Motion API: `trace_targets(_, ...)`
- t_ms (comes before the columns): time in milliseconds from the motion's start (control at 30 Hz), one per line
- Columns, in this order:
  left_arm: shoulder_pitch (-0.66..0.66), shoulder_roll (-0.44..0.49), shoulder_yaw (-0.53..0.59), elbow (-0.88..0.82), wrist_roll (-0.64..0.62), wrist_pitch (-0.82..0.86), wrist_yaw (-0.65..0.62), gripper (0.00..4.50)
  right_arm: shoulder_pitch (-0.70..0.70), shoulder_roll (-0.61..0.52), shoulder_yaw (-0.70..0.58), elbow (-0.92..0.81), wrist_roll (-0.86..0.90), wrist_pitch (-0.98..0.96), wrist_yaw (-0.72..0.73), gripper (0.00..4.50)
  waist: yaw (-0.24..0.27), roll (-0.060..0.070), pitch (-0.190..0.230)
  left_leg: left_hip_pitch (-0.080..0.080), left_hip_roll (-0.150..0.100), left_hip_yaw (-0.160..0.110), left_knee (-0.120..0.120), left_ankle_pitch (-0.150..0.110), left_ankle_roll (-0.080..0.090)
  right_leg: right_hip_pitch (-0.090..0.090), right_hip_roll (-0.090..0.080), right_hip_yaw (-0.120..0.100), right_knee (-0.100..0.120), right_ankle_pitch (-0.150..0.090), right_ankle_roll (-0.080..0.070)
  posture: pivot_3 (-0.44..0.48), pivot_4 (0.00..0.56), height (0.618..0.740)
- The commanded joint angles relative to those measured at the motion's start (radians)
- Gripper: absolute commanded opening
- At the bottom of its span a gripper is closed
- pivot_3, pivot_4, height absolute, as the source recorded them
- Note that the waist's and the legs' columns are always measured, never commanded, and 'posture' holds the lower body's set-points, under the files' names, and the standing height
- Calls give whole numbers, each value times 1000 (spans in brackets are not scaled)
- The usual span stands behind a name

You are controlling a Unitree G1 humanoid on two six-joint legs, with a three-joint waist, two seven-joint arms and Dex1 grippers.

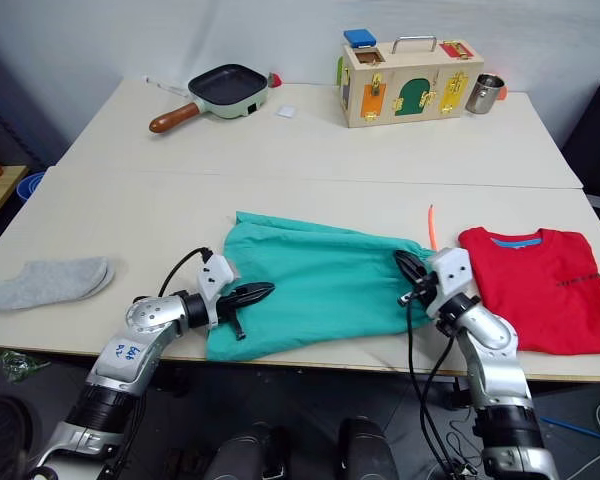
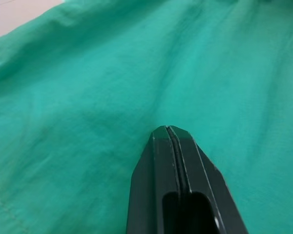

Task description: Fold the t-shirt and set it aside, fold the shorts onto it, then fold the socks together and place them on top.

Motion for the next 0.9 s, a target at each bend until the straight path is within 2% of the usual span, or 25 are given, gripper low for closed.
trace_targets(33,-8,-5,34,11,-67,-90,-90,0,81,-54,-83,-259,272,227,11,420,0,0,0,0,0,0,-2,0,0,0,0,0,-1,0,0,0,150,740)
trace_targets(67,-18,-6,39,12,-79,-106,-109,0,108,-72,-101,-309,323,291,-13,609,1,0,0,0,0,-1,-3,0,0,0,0,0,-2,0,0,0,150,740)
trace_targets(133,-44,-8,45,26,-94,-131,-142,0,159,-101,-158,-389,424,400,-95,1279,6,0,0,0,0,-1,-4,0,0,0,-1,-1,-3,0,0,0,150,740)
trace_targets(200,-71,-8,40,43,-101,-158,-178,0,214,-145,-245,-445,536,542,-258,2018,10,0,0,-1,0,-2,-4,0,0,0,-1,-1,-5,0,0,0,150,740)
trace_targets(300,-108,-10,30,69,-103,-185,-224,0,281,-194,-354,-476,725,694,-452,3030,11,0,0,-3,-2,-4,-5,0,0,0,-2,-3,-7,0,0,0,150,740)
trace_targets(433,-176,-26,13,138,-89,-221,-272,0,422,-280,-426,-463,935,873,-588,4420,15,0,0,-4,-2,-4,-6,0,1,0,-1,-5,-10,0,0,0,150,740)
trace_targets(600,-234,-43,-12,240,-54,-286,-310,0,475,-284,-410,-447,1181,907,-778,4469,7,0,0,-4,-1,-3,-7,1,2,1,0,-5,-12,1,1,0,150,740)
trace_targets(667,-248,-55,-15,273,-47,-303,-310,0,471,-278,-377,-445,1219,905,-838,4469,7,0,0,-4,-1,-3,-7,1,2,1,1,-4,-13,1,1,0,150,740)
trace_targets(800,-286,-77,-31,360,-14,-336,-305,0,346,-167,-230,-427,1189,844,-962,4469,5,-4,-2,-4,-1,-3,-7,1,2,1,1,-4,-13,1,2,0,150,740)
trace_targets(900,-307,-94,-26,414,1,-346,-283,0,255,-81,-165,-387,1085,800,-1000,4469,3,-6,-3,-4,0,-3,-7,2,2,1,2,-4,-14,2,3,0,150,740)
